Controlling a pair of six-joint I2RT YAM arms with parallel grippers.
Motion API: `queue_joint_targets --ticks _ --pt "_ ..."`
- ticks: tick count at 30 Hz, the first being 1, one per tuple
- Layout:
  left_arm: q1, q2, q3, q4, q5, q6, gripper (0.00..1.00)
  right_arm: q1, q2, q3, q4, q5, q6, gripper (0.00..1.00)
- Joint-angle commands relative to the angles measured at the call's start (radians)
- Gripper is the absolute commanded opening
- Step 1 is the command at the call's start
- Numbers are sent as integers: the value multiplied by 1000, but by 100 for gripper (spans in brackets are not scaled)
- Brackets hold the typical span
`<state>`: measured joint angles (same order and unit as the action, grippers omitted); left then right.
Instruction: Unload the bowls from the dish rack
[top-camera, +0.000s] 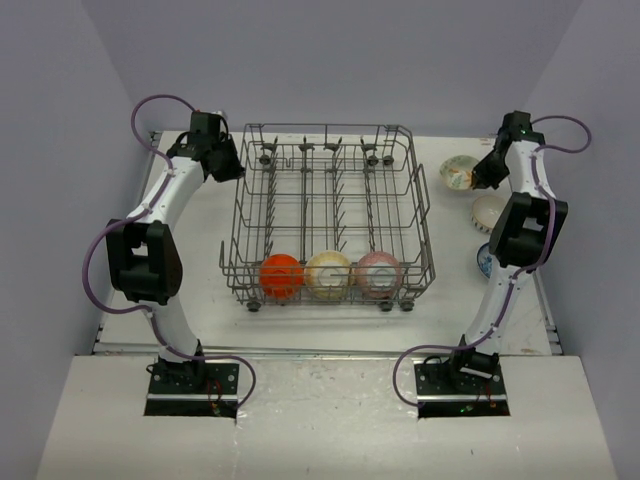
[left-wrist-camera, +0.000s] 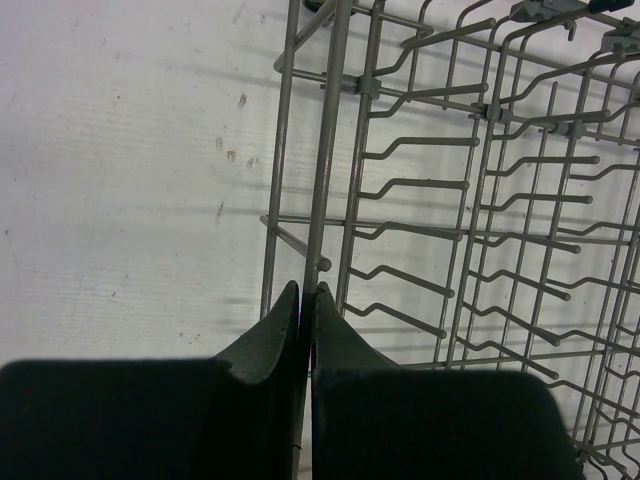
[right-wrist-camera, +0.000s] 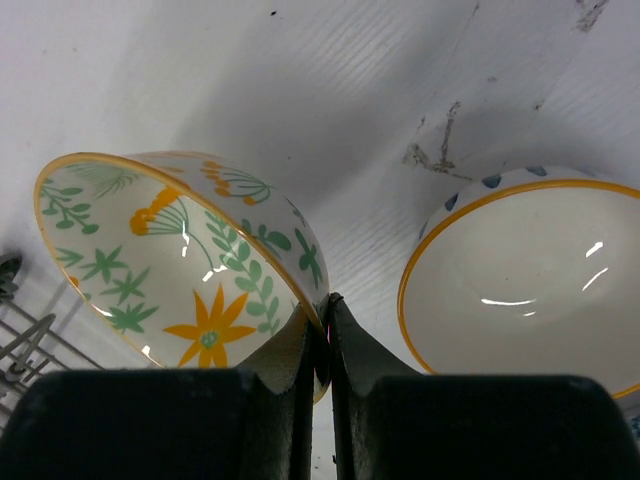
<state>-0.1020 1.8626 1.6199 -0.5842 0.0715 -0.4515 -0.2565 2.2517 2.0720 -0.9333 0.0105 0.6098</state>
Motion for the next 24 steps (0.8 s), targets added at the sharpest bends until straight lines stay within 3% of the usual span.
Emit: queue_joint_targets --ticks 1,15,19,24 --pt "38 53 -9 -48 -110 5 0 -21 26 60 -4 11 22 0" --pt "39 49 -29 -42 -110 8 0 -23 80 80 -7 55 -2 0" --pt "39 53 -32 -42 -107 7 0 -23 80 71 1 57 -8 20" --pt "39 52 -41 -37 -102 2 0 -23 65 48 27 46 -22 28"
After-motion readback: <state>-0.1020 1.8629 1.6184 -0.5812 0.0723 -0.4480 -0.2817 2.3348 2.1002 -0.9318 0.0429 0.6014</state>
